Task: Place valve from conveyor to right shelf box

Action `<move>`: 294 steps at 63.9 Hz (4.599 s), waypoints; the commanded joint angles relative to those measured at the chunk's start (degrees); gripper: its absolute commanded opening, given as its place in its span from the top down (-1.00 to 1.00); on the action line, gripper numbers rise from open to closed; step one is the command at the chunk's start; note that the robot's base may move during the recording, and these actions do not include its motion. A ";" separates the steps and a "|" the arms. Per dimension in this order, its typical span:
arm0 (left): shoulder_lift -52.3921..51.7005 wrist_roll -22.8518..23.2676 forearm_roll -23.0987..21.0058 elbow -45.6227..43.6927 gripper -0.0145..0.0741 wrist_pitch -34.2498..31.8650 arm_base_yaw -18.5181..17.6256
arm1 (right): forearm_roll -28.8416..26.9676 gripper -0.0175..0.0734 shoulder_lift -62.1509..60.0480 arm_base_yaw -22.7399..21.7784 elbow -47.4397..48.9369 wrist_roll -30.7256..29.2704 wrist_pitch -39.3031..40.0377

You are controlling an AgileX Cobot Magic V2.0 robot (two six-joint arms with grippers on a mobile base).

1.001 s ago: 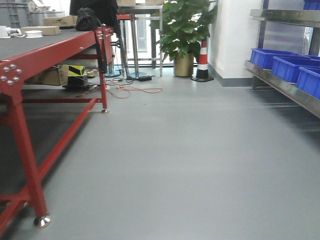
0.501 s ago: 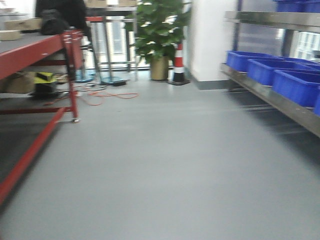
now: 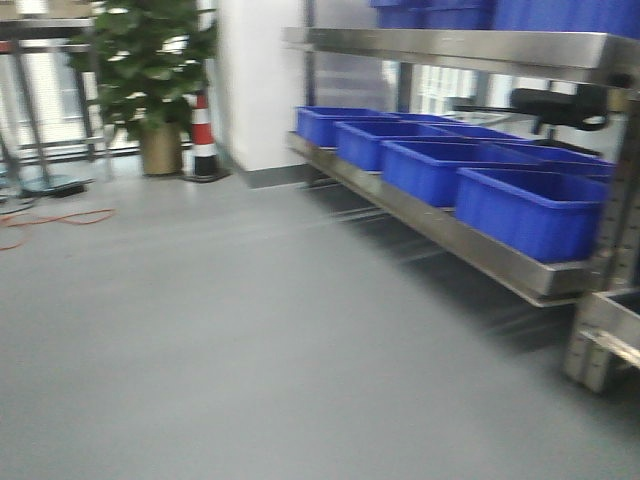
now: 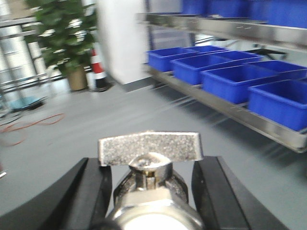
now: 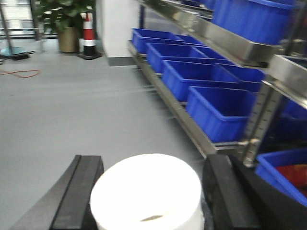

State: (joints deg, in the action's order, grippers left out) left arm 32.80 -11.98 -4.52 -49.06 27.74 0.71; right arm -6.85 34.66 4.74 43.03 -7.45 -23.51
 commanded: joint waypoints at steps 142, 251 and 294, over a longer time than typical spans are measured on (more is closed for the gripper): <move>-0.38 0.27 -0.45 -0.40 0.92 -3.23 -0.42 | 0.28 0.95 -0.42 -0.05 1.01 -0.19 4.66; -0.38 0.27 -0.45 -0.40 0.92 -3.26 -0.42 | 0.28 0.95 -0.42 -0.05 1.01 -0.19 4.66; -0.38 0.27 -0.45 -0.40 0.92 -3.70 -1.51 | 0.28 0.95 -0.42 -0.05 1.01 -0.19 7.88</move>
State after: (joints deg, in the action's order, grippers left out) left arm 32.80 -11.98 -4.63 -49.06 27.53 -0.48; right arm -6.85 34.66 4.74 43.03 -7.45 -21.43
